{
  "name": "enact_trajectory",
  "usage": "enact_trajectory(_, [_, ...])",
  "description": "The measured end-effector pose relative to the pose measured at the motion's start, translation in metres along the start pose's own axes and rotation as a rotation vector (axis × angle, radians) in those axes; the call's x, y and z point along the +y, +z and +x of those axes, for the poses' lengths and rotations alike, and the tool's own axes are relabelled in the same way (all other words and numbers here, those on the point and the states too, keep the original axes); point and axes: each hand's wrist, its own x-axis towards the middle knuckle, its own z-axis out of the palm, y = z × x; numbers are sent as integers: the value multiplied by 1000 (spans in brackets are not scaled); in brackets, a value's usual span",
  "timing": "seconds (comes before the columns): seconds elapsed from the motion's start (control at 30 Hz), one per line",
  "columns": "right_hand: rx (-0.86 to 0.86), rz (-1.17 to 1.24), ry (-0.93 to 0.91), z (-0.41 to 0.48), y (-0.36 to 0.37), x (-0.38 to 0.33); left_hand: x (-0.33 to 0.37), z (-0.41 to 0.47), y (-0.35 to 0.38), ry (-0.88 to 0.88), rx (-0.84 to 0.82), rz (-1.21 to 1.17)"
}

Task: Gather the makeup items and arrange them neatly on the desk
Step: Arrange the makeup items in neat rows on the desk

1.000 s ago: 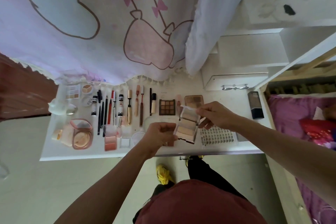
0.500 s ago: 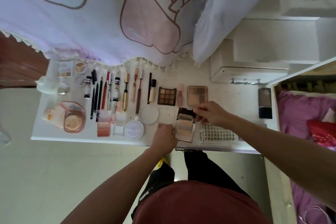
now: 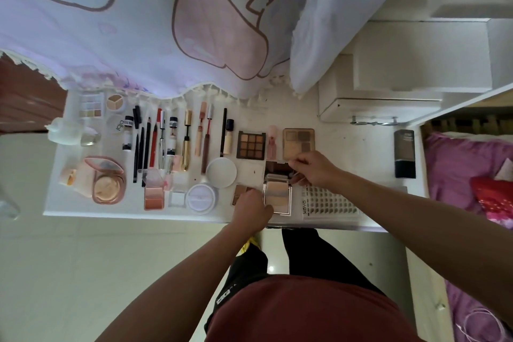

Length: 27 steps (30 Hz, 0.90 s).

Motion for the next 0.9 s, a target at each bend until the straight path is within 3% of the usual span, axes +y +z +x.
enact_trajectory(0.27, [12, -187, -74, -3, -5, -7, -3, 4, -7, 7, 80, -19])
enact_trajectory(0.43, [313, -671, -311, 6, -30, -18, -3, 9, -23, 1, 168, -57])
enact_trajectory(0.63, [112, -1191, -209, 41, -42, -21, -4, 13, -45, -30, 266, -143])
enact_trajectory(0.77, [163, -1255, -245, 47, -39, -19, -8, 12, -51, -47, 295, -183])
enact_trajectory(0.9, [199, -1104, -196, 36, -48, -20, -1, 9, -61, -22, 312, -219])
